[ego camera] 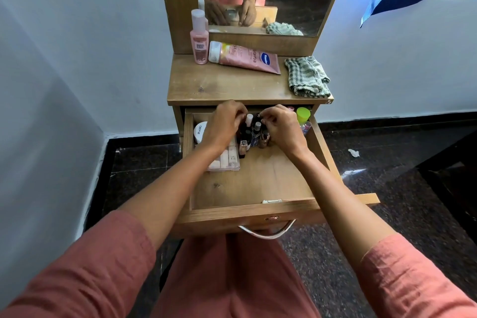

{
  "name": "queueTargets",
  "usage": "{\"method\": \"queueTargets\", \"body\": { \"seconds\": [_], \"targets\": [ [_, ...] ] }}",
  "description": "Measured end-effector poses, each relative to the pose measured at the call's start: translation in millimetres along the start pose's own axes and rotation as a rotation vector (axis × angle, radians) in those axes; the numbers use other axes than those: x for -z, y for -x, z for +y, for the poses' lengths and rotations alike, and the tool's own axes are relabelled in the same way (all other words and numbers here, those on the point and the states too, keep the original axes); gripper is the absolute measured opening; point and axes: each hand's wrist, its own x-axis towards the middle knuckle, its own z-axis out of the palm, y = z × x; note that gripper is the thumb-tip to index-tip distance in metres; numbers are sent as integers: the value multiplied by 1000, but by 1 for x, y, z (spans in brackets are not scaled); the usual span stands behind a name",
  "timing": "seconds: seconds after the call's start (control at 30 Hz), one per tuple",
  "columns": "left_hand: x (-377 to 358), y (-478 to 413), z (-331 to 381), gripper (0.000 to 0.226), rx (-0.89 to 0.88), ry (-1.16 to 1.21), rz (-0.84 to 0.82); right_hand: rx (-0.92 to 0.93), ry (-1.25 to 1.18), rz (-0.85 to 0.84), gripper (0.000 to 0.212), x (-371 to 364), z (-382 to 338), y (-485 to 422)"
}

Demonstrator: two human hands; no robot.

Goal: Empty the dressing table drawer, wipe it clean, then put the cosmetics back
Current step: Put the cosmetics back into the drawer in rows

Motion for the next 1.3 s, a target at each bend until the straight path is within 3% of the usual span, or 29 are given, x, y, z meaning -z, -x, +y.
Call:
{"method": "queueTargets", "body": {
  "seconds": [0.23,0.53,0.77,1.3],
  "targets": [
    [34,-50,-9,23,88,55,247,-7,-85,58,21,20,-12,-66],
    [46,-111,-33,51,260,26,430,83,88,-153,57,13,-12,-155],
    [53,-132,-45,54,284,307,345,103,149,-285,70,-4,-6,-187],
    [54,-124,-51,47,324,225,427,87,184,-363,69,-4,-15,-184]
  ]
}}
